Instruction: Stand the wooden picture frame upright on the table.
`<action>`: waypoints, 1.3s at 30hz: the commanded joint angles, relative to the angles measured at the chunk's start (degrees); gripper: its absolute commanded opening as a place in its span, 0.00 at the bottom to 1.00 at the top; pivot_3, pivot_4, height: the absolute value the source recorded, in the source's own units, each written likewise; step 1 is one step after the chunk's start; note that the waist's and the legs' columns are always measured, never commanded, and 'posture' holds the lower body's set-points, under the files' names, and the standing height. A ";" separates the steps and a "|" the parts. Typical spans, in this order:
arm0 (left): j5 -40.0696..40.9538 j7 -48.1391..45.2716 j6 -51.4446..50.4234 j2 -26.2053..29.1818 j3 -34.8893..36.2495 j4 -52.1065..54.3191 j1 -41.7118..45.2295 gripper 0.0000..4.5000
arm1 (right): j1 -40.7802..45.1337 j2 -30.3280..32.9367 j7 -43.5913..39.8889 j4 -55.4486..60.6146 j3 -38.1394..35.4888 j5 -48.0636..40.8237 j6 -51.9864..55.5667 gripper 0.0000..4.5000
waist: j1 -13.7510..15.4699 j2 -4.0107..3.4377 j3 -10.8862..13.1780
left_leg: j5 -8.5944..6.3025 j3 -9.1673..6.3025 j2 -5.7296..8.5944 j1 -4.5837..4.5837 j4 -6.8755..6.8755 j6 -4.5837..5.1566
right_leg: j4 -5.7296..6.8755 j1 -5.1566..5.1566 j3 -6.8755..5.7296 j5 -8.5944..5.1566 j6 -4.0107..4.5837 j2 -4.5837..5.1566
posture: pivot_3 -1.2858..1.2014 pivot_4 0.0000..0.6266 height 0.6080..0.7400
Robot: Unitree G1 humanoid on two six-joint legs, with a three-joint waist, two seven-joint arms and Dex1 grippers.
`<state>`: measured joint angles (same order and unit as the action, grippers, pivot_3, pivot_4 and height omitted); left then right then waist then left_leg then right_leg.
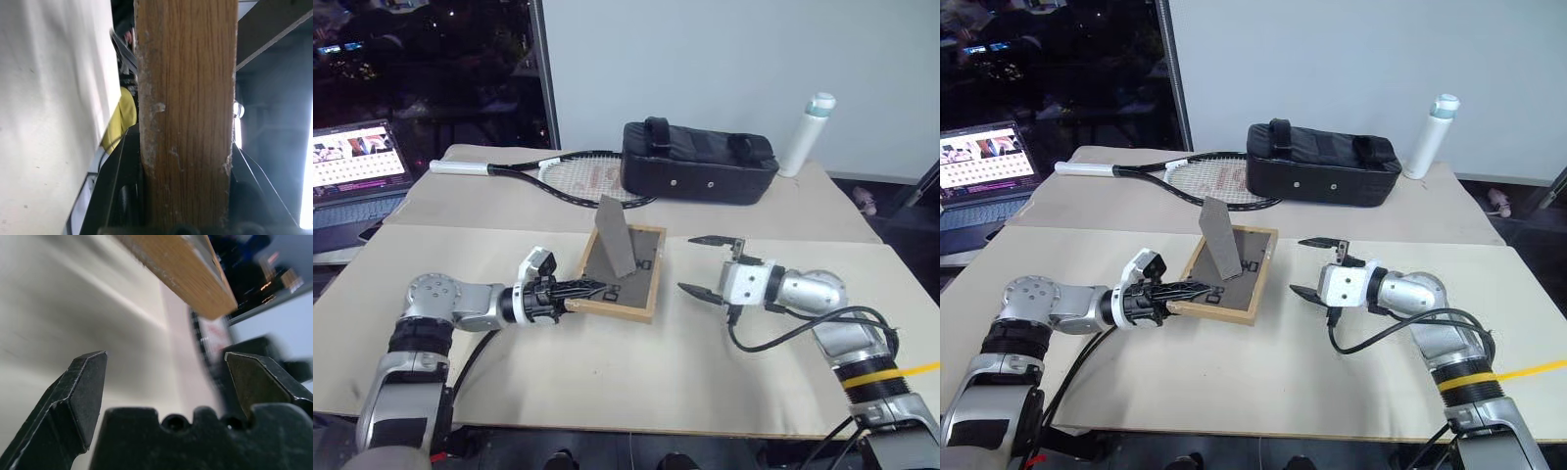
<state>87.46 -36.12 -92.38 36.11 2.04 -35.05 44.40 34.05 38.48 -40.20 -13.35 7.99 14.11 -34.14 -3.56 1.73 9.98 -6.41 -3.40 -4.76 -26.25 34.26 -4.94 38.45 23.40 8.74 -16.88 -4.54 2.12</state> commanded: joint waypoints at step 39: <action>-33.92 -16.06 45.50 10.94 13.64 45.44 -29.68 1.00 | 6.52 -10.24 -11.18 -9.68 1.40 -30.59 25.56 0.27 | -0.43 0.14 0.07 | 0.22 -0.16 0.09 0.25 0.25 -0.02 | 0.53 -0.33 -0.12 0.09 0.34 0.12 | 0.52 0.24 0.67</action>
<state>64.41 -50.54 -57.10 45.79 20.60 9.83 16.89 39.48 29.97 -43.74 -26.65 13.97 -1.30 -26.86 -3.99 1.87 10.05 -6.18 -3.57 -4.67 -26.00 34.54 -4.94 38.98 23.07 8.62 -16.79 -4.20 2.24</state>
